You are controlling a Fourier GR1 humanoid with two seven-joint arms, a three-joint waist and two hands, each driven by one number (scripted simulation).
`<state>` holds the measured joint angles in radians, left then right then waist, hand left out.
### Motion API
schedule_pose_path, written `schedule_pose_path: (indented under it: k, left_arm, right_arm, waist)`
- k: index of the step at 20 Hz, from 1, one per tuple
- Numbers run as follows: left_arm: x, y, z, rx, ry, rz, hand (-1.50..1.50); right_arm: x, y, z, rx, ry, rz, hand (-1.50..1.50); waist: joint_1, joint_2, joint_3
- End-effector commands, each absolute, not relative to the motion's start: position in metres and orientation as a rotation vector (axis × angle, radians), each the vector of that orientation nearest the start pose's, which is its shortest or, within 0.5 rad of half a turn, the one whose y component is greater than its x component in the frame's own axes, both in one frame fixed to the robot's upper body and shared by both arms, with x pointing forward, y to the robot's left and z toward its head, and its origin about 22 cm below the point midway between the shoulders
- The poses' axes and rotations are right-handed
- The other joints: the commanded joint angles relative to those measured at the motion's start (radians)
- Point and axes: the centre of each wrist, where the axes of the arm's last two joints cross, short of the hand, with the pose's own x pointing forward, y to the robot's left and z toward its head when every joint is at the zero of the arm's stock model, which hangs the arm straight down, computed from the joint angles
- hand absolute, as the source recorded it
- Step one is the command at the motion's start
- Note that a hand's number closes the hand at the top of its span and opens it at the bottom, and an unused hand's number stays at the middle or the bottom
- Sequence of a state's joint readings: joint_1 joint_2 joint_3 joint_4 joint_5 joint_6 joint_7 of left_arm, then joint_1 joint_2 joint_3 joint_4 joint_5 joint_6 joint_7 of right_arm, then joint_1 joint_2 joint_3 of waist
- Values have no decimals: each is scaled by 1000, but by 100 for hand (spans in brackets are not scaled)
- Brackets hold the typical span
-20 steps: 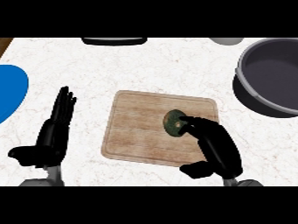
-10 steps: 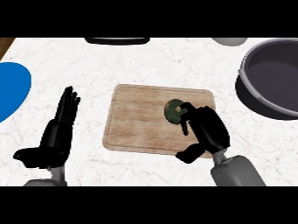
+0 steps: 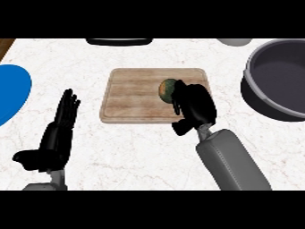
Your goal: Pick the squash from the cutting board and place it in the pot
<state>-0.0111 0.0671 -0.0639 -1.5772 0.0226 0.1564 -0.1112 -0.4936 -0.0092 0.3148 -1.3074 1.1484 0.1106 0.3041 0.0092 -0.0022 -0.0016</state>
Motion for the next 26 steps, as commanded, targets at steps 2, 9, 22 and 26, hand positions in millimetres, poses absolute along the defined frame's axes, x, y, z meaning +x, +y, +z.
schedule_pose_path:
  k: [2, 9, 22, 26]
  left_arm:
    - [238, 229, 3, 112, -1708, 45, 0]
    - [233, 231, 2, 120, -1686, 59, 0]
    - [246, 231, -1, 124, -1706, 40, 0]
    - [262, 223, 4, 125, -1703, 49, 0]
  right_arm:
    - [296, -90, 91, -959, -1615, 1080, 150]
    - [277, -107, 134, -1213, -1621, 958, 150]
    - [315, -178, 186, -1397, -1438, 724, 150]
    - [338, -227, 187, -1425, -1404, 686, 150]
  waist:
    - [-15, -3, 1]
    - [-17, -2, 1]
    - [-10, 3, 1]
    - [-10, 5, 2]
